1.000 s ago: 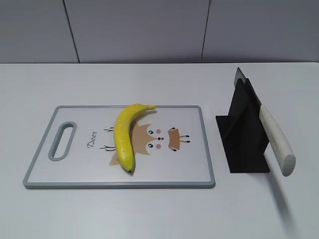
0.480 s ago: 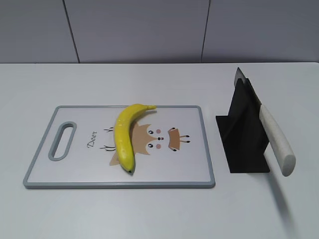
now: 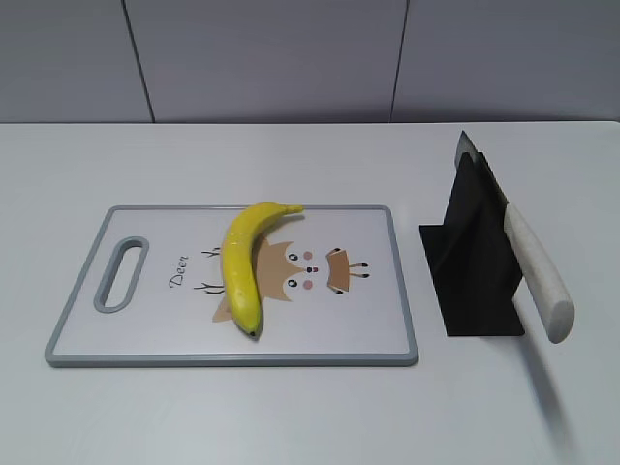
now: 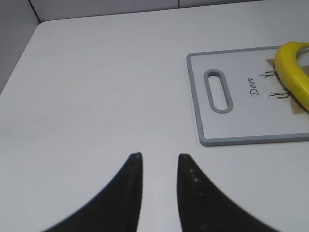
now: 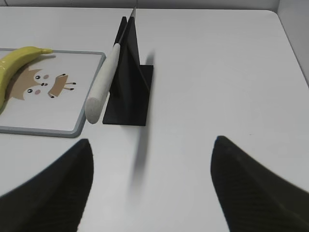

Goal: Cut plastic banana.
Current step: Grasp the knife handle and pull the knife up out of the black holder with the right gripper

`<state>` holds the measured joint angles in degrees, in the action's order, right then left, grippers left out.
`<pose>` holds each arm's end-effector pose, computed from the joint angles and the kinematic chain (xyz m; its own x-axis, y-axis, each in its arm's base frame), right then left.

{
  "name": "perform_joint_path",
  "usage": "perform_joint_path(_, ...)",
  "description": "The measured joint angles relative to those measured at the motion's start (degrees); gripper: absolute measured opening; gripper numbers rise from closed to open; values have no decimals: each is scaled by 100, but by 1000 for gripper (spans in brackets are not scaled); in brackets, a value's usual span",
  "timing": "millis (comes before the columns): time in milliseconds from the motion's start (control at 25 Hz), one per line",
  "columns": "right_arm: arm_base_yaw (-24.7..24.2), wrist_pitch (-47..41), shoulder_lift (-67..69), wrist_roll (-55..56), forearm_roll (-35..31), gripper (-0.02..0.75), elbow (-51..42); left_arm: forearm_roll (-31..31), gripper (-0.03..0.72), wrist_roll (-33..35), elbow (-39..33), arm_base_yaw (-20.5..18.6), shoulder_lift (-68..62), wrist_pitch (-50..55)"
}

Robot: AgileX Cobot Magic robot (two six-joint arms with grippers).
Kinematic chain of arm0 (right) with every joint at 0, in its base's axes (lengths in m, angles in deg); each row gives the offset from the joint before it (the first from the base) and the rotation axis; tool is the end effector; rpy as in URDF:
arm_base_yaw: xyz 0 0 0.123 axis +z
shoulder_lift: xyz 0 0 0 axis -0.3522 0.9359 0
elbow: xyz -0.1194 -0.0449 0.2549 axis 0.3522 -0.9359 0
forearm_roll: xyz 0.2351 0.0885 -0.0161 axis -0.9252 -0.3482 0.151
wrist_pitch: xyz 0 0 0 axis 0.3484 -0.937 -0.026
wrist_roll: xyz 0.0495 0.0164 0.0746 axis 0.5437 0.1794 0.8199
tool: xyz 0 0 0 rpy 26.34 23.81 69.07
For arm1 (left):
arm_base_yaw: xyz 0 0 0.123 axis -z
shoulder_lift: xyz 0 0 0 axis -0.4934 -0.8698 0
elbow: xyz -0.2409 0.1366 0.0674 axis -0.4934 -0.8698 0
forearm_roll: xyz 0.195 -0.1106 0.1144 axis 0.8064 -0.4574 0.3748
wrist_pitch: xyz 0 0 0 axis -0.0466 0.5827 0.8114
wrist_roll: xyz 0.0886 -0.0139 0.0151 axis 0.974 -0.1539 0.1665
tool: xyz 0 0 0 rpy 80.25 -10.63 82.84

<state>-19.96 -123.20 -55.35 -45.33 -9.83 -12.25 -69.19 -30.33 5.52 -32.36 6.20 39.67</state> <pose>-0.0064 0.0155 0.2856 -0.4229 0.0476 -0.9049 -0.1431 0.9826 0.1185 -0.0069 -0.0118 0.2738 -0.4632 0.1732 -0.8692 0.1560 0.9813 0.1125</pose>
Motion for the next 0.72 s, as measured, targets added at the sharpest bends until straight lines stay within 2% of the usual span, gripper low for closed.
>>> perform_joint_path(600, 0, -510, 2083, -145, -31, 589, 947, 0, 238, 0, 0, 0, 0, 0)
perform_joint_path(720, 0, -602, 2484, -250, -18, 589, 1174, 0, 304, 0, 0, 0, 0, 0)
